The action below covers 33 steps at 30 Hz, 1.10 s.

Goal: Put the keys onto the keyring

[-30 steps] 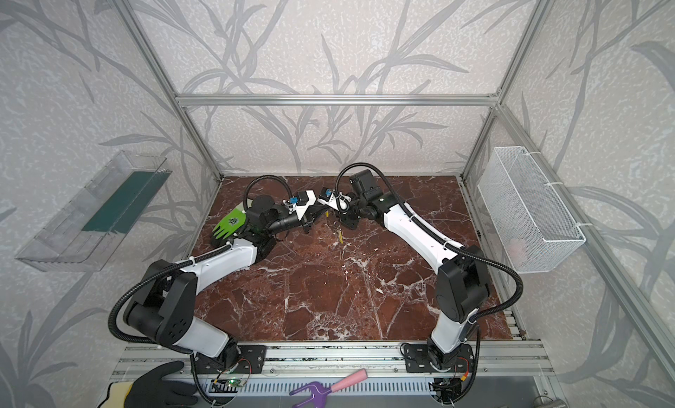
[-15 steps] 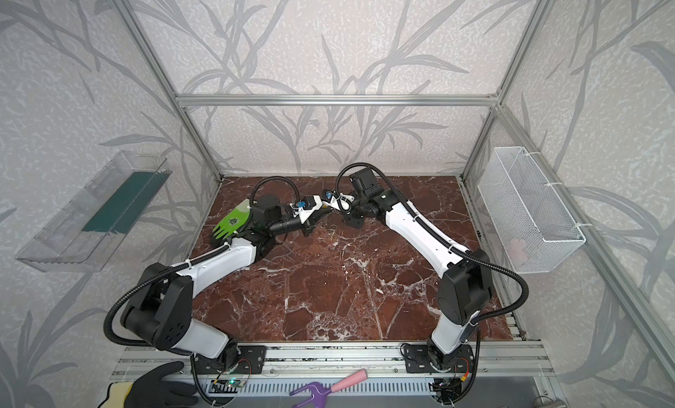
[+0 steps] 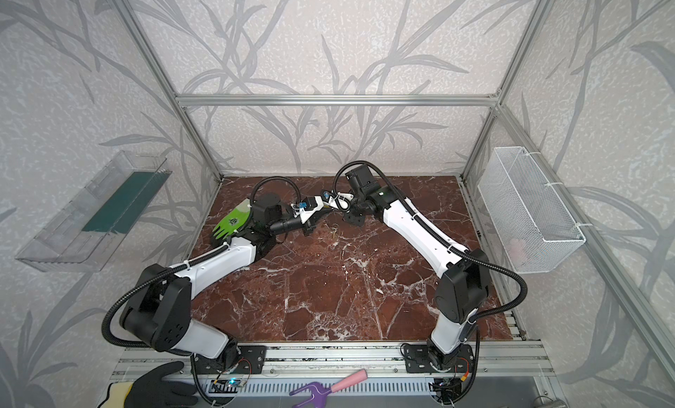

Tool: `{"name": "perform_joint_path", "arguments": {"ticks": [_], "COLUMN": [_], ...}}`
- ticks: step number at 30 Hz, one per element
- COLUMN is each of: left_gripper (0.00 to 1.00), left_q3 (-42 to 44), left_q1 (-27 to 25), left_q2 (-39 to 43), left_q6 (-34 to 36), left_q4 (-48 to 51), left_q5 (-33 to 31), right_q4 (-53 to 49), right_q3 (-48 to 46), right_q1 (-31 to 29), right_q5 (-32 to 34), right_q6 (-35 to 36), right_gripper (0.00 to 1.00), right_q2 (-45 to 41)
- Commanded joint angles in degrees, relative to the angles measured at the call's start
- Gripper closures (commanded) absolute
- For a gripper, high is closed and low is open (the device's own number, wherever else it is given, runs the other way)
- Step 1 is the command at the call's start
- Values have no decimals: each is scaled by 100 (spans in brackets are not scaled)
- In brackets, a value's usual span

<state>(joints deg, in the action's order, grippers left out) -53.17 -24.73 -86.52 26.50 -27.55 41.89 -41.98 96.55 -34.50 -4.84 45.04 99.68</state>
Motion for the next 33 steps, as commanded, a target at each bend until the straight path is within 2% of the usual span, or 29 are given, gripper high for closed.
{"name": "perform_joint_path", "arguments": {"ticks": [1, 9, 20, 33], "left_gripper": [100, 100, 100, 100], "left_q3": [-37, 65, -46, -47], "left_q1": [-40, -84, -92, -64], "left_q2": [13, -42, -197, -404], "left_q6": [-28, -450, -172, -264], "left_q4": [157, -512, 86, 245], "left_q5": [36, 149, -98, -795], "right_q4": [-112, -77, 284, 219], "right_q3": [362, 439, 344, -15], "right_q1": [-125, -340, -294, -70], "right_q5": [249, -87, -498, -306], "right_q6": [328, 276, 17, 14], "right_gripper": [98, 100, 100, 100], "right_q2": [106, 221, -122, -150]}}
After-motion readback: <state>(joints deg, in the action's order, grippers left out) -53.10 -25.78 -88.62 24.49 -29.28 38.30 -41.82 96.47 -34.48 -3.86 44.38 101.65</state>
